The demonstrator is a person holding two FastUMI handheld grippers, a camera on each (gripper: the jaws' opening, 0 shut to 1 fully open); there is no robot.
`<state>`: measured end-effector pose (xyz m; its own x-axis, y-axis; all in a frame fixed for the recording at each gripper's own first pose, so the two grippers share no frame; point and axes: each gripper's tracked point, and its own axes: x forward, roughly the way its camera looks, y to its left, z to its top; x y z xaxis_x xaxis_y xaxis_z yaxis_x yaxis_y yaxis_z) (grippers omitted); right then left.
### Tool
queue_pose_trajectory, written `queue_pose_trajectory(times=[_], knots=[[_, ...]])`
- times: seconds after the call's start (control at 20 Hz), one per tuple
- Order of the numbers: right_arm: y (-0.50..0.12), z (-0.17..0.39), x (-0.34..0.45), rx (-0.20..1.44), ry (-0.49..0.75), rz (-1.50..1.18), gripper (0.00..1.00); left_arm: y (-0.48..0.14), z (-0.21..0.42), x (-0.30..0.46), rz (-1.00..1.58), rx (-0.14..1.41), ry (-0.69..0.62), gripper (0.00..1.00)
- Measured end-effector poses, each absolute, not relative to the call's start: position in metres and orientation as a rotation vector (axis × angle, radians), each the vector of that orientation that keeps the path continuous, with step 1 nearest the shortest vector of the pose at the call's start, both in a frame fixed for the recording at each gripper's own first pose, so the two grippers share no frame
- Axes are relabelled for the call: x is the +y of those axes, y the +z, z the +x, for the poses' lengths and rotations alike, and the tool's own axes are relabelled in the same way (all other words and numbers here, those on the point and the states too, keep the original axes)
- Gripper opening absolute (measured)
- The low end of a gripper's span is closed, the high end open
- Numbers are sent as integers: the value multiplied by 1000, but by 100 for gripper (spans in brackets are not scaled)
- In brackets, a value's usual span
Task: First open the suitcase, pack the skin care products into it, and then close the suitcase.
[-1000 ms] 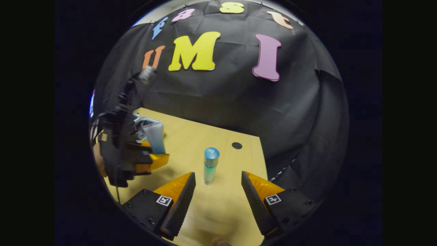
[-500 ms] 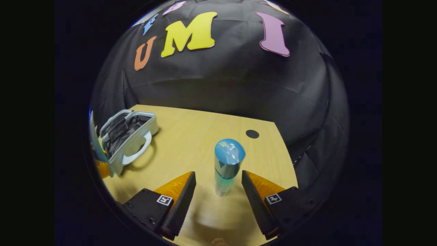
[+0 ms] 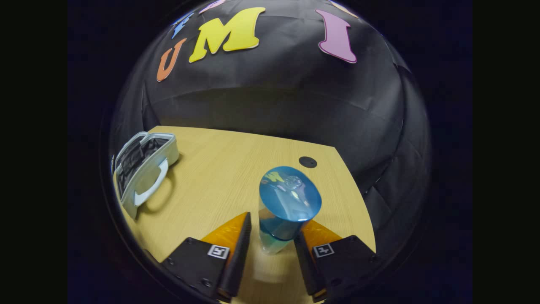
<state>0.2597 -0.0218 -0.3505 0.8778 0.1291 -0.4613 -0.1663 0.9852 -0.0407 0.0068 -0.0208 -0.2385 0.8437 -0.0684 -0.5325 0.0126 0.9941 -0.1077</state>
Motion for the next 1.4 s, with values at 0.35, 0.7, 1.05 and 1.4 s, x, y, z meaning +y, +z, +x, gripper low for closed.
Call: queue_pose_trajectory(times=[0.35, 0.7, 1.05, 1.4], knots=[[-333, 230, -21, 500, 118, -81, 35, -216, -7, 33, -48, 570, -26, 42], [-260, 129, 30, 512, 142, -21, 35, -229, 19, 110, -54, 651, -36, 42], [-227, 66, 125, 522, 159, 4, 34, -288, 65, 162, -32, 803, -84, 42], [-205, 43, 148, 503, 106, -13, 34, -345, 85, 170, -32, 1004, -74, 42]])
